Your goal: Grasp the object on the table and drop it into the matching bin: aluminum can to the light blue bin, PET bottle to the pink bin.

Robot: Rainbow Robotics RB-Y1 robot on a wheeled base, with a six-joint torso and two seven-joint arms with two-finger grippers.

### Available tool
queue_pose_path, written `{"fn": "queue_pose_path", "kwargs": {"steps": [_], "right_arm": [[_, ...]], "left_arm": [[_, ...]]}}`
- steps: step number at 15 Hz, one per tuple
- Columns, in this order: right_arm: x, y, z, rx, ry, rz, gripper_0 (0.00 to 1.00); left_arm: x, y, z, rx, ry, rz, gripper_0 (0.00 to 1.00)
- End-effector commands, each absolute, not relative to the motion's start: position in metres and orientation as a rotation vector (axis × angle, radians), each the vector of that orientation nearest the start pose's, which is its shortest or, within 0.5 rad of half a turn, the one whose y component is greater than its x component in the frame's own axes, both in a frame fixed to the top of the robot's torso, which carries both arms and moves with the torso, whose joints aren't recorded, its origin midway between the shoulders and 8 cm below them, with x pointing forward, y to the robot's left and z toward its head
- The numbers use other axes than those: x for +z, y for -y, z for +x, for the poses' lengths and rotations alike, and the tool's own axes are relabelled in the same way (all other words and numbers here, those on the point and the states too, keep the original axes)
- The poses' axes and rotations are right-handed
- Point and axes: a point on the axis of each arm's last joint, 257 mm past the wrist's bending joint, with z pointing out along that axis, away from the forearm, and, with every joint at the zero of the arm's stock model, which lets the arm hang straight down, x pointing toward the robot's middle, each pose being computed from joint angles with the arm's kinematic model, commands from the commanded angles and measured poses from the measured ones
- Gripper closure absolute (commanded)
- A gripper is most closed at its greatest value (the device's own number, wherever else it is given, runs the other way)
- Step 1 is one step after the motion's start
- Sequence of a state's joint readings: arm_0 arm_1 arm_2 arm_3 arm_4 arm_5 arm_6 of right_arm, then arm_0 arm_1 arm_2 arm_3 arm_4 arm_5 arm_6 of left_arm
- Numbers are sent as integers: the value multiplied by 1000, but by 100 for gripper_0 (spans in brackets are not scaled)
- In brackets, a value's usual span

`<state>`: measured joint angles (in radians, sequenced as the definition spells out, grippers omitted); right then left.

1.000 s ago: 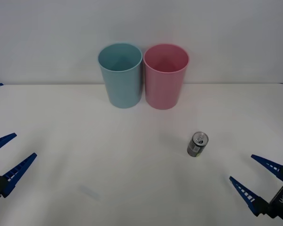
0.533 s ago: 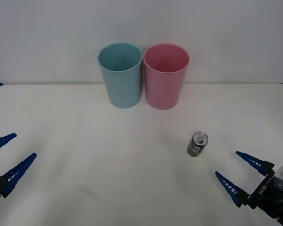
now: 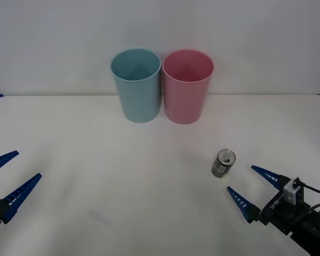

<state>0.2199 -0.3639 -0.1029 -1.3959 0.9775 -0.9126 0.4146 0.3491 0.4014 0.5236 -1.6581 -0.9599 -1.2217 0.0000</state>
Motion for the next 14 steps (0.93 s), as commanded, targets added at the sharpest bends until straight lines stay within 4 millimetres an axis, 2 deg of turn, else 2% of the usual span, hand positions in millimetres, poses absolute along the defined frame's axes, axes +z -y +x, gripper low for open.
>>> {"fn": "queue_pose_path", "kwargs": {"steps": [1,7,14], "right_arm": [[-306,228,411,448,-1556,-560,0],[-313,208,440,445,-1546,-555,0],[-318,184,463,450,-1544,-556,0]], "left_arm": [[-169,-330,342,-567,-1441,465,0],[-169,-330,342,-567,-1441,465,0],[-169,-330,342,-567,-1441,465,0]]}}
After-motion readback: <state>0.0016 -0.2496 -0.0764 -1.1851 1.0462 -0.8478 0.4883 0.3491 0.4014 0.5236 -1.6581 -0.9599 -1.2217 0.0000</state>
